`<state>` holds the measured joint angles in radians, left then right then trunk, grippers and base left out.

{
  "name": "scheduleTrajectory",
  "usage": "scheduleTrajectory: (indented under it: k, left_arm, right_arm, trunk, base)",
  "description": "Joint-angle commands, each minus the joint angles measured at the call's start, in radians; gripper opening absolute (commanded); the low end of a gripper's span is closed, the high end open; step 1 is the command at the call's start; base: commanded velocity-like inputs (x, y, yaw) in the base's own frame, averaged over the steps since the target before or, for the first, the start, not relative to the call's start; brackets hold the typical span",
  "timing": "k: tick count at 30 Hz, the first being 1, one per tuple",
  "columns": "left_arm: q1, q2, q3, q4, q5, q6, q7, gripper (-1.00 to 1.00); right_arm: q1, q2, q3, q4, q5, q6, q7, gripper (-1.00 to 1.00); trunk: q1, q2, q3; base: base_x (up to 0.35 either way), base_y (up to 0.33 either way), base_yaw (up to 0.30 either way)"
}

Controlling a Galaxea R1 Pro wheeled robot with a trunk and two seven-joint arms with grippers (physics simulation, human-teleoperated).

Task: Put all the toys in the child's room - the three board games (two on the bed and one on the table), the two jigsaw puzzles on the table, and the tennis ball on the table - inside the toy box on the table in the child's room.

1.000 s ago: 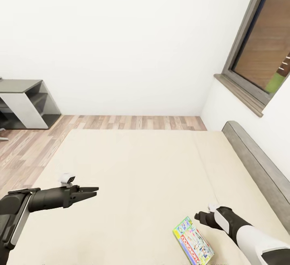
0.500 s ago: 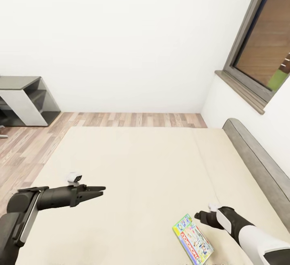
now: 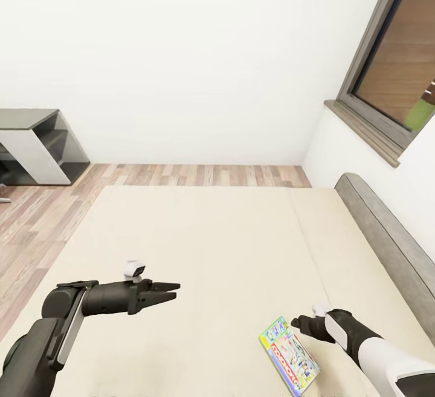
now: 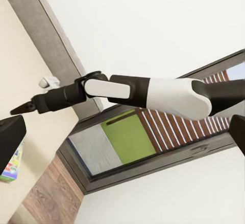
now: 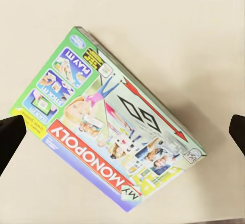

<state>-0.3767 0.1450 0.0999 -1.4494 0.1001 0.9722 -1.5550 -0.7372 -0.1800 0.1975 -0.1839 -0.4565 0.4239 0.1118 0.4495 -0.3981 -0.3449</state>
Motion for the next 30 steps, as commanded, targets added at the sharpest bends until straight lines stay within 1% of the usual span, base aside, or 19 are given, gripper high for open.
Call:
scheduleTrajectory:
  k: [1, 8, 13, 16, 20, 22, 25, 30]
  left_arm:
    - [-0.001, -0.001, -0.001, 0.0, 0.0, 0.011, -0.004, 1.0]
    - [-0.001, -0.001, 0.002, 0.0, 0.0, 0.011, -0.003, 1.0]
    - [-0.001, -0.002, 0.003, 0.0, 0.0, 0.012, -0.001, 1.0]
    - [-0.002, -0.001, 0.003, 0.0, 0.0, 0.013, 0.008, 1.0]
    - [-0.002, -0.001, 0.003, 0.0, 0.0, 0.013, 0.029, 1.0]
    - [-0.002, -0.001, 0.003, 0.0, 0.0, 0.013, 0.041, 1.0]
    - [-0.003, 0.001, 0.004, 0.0, 0.0, 0.013, 0.048, 1.0]
    - [-0.014, -0.001, 0.004, 0.0, 0.0, 0.013, 0.051, 1.0]
  right_arm:
    - [0.0, -0.001, 0.008, -0.001, -0.005, 0.004, 0.002, 1.0]
    - [0.0, -0.003, 0.008, -0.012, -0.005, 0.009, 0.002, 1.0]
    - [0.001, -0.022, 0.007, -0.015, -0.004, 0.01, 0.002, 1.0]
    - [0.001, -0.02, 0.008, -0.017, 0.001, 0.007, 0.002, 1.0]
    - [0.001, -0.02, 0.007, -0.02, 0.032, 0.005, 0.002, 1.0]
    - [0.001, -0.02, 0.007, -0.03, 0.056, 0.005, 0.002, 1.0]
    - [0.001, -0.023, 0.007, -0.052, 0.071, 0.007, 0.003, 1.0]
    - [0.001, -0.025, 0.007, -0.064, 0.076, 0.008, 0.003, 1.0]
  trunk:
    - [0.0, -0.002, -0.003]
    - [0.0, -0.002, -0.015]
    - [0.0, -0.002, -0.023]
    - [0.0, -0.002, -0.027]
    - [0.0, -0.002, -0.034]
    - [0.0, -0.002, -0.037]
    - [0.0, -0.002, -0.042]
    - [0.0, -0.002, -0.05]
  base:
    - [0.0, 0.0, 0.0]
    - [0.0, 0.0, 0.0]
    - [0.0, 0.0, 0.0]
    - [0.0, 0.0, 0.0]
    - [0.0, 0.0, 0.0]
    - [0.0, 0.0, 0.0]
    - [0.0, 0.0, 0.0]
    - [0.0, 0.0, 0.0]
